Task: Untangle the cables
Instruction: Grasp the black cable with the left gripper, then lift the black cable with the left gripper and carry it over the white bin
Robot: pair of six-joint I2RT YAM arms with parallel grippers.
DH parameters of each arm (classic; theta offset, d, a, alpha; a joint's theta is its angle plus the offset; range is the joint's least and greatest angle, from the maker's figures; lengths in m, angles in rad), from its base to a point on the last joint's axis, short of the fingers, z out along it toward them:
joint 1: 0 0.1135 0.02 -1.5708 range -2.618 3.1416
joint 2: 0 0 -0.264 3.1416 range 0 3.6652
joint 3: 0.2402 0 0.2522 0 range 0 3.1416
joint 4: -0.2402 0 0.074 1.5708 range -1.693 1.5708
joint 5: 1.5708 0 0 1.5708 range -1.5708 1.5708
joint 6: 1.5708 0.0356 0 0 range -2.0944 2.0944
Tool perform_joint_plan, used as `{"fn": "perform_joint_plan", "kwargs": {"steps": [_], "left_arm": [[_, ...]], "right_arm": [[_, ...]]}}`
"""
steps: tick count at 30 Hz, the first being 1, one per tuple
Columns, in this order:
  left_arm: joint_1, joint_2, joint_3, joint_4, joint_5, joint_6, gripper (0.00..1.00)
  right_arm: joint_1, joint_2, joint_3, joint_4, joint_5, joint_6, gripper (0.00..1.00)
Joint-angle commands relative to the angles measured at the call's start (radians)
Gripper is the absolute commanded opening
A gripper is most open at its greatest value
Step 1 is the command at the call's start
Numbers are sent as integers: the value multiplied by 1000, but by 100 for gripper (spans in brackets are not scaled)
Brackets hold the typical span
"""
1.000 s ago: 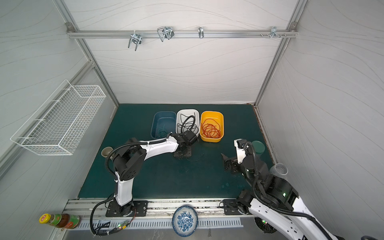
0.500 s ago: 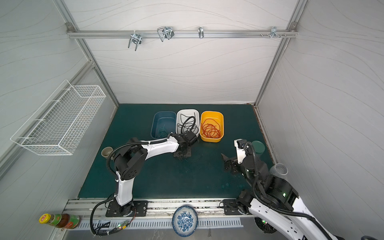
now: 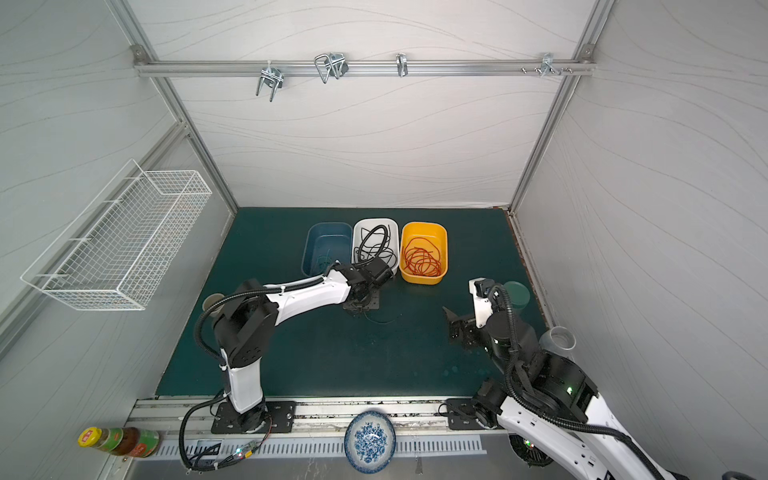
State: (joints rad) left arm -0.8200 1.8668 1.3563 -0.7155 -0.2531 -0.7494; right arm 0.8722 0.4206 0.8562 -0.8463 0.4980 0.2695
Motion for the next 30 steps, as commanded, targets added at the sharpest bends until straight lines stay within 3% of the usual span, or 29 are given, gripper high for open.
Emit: {"fn": "perform_joint_plan", "kwargs": {"steps": [1,10,19,30], "left_arm": [[0,-82,-1,-35,-41,10,0],[1,-241,18,-92,-24,35,0],[0,-378,121,-124,24,147,0],[2,-355,296,-139,53,345,0]], "right_arm": [[3,-12,-8,15,17,-8,99],[3,-9,-9,17,20,-7,99],[3,-5,-8,15,20,-7,99],[3,-1,-8,14,18,-4,99]]}}
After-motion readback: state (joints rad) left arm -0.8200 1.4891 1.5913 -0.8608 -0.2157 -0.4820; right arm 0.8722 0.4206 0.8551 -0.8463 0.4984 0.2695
